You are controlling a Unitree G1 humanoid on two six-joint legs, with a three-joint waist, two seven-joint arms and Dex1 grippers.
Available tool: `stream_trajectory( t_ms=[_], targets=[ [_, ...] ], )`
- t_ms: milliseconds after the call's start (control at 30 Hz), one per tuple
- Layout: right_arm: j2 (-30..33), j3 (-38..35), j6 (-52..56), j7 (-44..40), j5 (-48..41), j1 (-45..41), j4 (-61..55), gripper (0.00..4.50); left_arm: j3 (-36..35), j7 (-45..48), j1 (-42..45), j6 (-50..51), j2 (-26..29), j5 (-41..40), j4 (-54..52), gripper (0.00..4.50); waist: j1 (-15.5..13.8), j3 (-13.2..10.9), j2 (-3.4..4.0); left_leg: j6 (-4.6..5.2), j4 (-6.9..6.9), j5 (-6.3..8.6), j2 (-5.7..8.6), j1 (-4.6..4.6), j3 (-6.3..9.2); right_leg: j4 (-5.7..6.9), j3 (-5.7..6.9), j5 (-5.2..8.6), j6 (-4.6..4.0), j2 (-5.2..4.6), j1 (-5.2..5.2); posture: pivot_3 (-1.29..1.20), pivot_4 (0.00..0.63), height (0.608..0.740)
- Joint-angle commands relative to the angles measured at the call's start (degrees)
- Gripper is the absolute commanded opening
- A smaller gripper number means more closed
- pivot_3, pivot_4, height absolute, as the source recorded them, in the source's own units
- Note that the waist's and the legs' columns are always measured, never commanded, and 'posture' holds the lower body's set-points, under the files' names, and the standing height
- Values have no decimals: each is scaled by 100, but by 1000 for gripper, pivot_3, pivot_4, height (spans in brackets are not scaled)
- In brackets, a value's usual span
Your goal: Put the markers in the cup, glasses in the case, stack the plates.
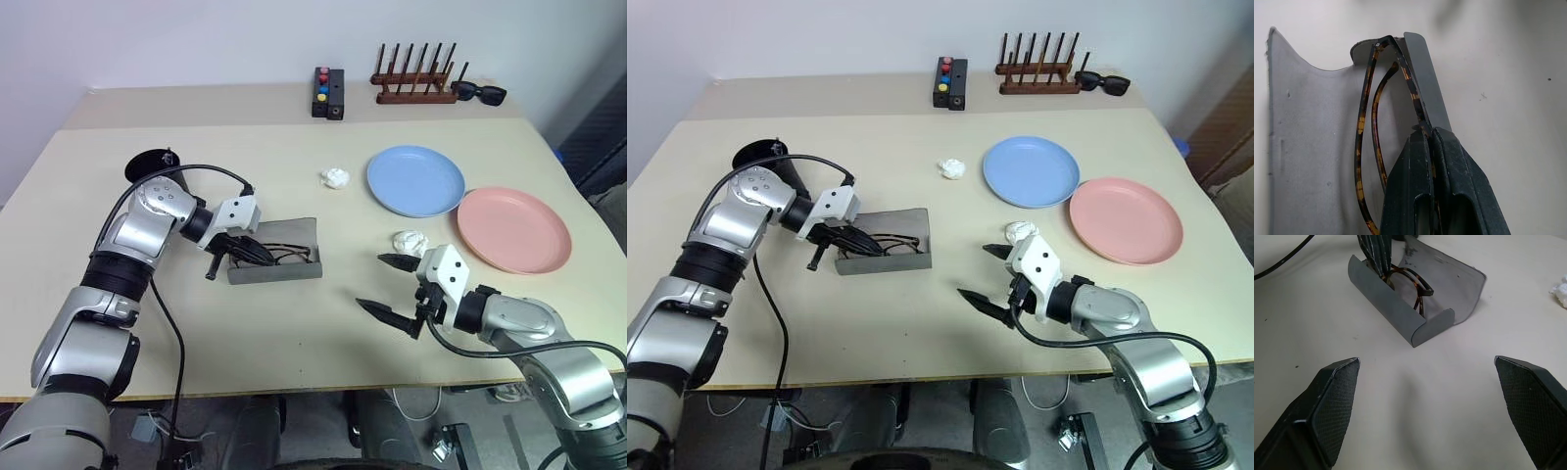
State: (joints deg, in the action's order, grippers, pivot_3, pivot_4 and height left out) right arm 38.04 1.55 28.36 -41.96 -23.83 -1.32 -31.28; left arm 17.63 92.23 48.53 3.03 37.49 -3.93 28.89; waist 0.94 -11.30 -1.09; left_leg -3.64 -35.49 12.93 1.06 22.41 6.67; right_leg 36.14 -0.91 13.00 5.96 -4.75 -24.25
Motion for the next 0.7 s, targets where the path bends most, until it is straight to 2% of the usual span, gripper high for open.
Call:
stream_trajectory(
  t_ms=[33, 167, 533, 633, 667, 700],
  targets=[
    [-57, -37, -80, -6, -34, -72, -86, 4500, 9, -65, 48, -16, -94, 58, 103, 31, -1, 0, 0, 0, 0, 0, 0, 0, 0, 0, 0, 0, 0, 0, 0, 0, 150, 739],
    [-76, -39, -76, -6, -19, -59, -94, 4500, -89, -188, 131, -87, -172, 56, 218, 1328, -3, 0, 0, 0, -2, 0, 0, 0, 0, 0, 0, 0, 1, 0, 0, 0, 150, 739],
    [-89, -14, -83, -21, -6, -93, -95, 4500, -783, -908, 929, -160, -291, -178, 874, 1328, -7, -1, -1, 1, -9, 1, 0, 3, 1, 2, 1, 1, 6, 1, 0, 0, 150, 739],
    [-95, 14, -62, -14, 1, -141, -127, 4500, -955, -1402, 1134, -422, -291, -70, 1336, 545, 16, 0, -1, 3, -9, 2, 0, 1, 0, 3, 0, 2, 9, 1, 0, 0, 150, 739],
    [-96, 19, -54, -12, 0, -156, -143, 4500, -1012, -1545, 1168, -525, -291, -64, 1455, 80, 20, 0, -1, 4, -9, 2, 0, 1, 1, 3, 1, 1, 10, 2, 0, 0, 150, 739],
    [-97, 22, -48, -9, 0, -169, -154, 4500, -1039, -1677, 1190, -633, -287, -32, 1562, 33, 20, -1, -1, 5, -9, 3, 0, 0, 1, 4, 1, 1, 11, 2, 0, 0, 150, 739]
  ],
)
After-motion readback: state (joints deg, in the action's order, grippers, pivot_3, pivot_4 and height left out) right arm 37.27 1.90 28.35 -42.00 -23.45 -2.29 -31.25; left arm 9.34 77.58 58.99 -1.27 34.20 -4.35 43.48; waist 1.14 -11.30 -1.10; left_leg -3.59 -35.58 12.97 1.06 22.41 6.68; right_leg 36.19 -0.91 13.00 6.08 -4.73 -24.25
